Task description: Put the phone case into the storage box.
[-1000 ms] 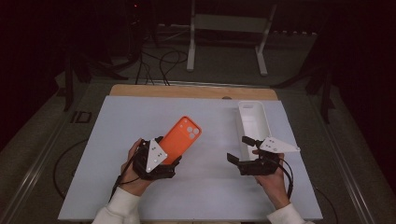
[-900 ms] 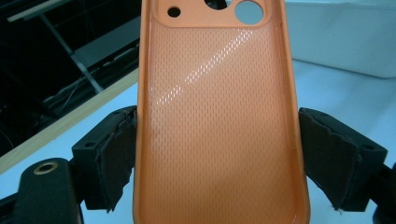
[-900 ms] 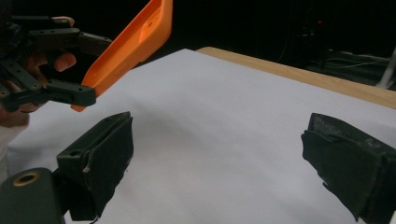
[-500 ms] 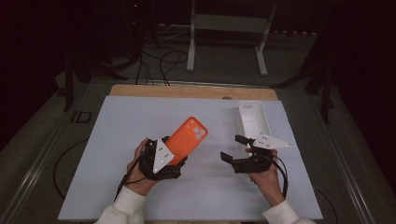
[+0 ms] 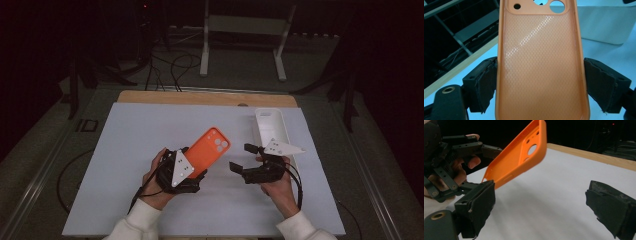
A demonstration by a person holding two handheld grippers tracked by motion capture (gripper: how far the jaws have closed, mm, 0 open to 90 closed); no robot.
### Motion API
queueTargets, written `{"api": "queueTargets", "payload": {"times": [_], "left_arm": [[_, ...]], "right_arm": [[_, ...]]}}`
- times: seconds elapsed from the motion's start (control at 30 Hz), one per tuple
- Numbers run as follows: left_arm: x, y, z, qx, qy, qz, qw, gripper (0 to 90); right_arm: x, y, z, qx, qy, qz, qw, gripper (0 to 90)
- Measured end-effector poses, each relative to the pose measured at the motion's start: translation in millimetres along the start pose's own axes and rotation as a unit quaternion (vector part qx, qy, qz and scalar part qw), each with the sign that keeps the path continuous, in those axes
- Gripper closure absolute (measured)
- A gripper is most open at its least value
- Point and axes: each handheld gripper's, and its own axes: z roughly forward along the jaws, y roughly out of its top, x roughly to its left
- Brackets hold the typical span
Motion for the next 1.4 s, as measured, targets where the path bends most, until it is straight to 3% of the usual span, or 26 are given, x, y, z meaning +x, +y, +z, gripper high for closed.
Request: {"api": "queueTargets", "payload": {"times": [0.6,0.9,1.03,1.4], "left_arm": [[-10.5,6.5,4.0,-0.008,-0.012,0.015,0.9998,16.7],[-16.6,9.2,6.0,-0.011,-0.021,0.02,0.9995,16.7],[-18.5,10.4,6.6,-0.015,-0.025,0.019,0.9994,16.7],[-22.7,13.3,6.4,-0.024,-0.028,0.019,0.9991,16.6]], "right_arm": [[6.6,9.5,18.3,0.006,0.025,0.007,0.9996,8.5],[10.5,10.2,27.4,0.019,0.043,0.027,0.9985,9.2],[11.5,9.8,29.7,0.021,0.049,0.033,0.9981,16.2],[13.9,9.0,35.6,0.035,0.072,0.068,0.9945,53.7]]}}
